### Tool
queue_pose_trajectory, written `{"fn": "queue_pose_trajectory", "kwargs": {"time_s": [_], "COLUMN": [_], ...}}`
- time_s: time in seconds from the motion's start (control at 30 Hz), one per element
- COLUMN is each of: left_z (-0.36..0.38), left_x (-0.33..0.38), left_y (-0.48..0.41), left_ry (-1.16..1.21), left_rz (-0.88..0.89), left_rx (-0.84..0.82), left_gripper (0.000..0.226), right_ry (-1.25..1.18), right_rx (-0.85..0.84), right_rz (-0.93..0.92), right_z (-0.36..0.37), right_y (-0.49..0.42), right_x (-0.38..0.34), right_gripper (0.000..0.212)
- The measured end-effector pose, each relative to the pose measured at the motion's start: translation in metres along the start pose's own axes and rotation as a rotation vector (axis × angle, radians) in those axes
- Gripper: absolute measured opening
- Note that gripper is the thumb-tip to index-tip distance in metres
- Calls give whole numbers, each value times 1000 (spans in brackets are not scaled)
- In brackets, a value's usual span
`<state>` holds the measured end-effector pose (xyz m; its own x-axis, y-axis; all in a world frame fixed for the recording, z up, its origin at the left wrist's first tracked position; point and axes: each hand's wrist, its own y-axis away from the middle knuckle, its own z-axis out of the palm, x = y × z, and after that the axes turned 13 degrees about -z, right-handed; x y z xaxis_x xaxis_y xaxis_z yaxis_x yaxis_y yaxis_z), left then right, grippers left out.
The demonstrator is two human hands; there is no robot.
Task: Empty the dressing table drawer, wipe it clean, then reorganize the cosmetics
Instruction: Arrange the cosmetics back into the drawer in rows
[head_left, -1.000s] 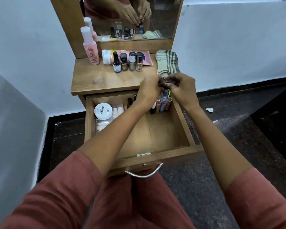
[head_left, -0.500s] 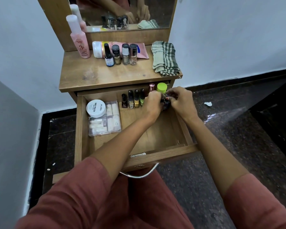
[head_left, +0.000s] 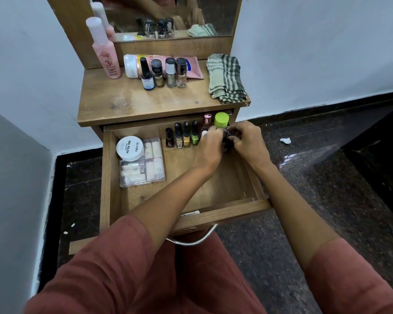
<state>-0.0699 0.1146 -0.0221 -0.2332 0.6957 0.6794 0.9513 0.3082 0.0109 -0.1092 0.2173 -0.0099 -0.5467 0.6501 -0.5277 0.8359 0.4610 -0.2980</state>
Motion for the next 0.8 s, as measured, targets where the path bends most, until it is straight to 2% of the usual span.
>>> {"fn": "queue_pose_trajectory", "kwargs": {"time_s": [0.23, 0.4, 0.67, 0.8], "left_z": [-9, -26, -83, -114], "left_x": [2, 6, 9, 2], "left_y": [3, 3, -29, -62], "left_ry": [13, 49, 85, -10], "left_rz": [-18, -25, -14, 13], "left_rx": [-8, 57, 301, 451], "left_gripper": [17, 13, 17, 18], "right_ry": [-8, -17, -89, -141], "right_rx": [5, 69, 131, 180], "right_rz": [1, -17, -127, -138], "right_z": [-7, -12, -7, -2], "right_y": [-3, -12, -56, -88], "right_x": [-5, -17, -60, -78], "right_gripper": [23, 22, 19, 25]}}
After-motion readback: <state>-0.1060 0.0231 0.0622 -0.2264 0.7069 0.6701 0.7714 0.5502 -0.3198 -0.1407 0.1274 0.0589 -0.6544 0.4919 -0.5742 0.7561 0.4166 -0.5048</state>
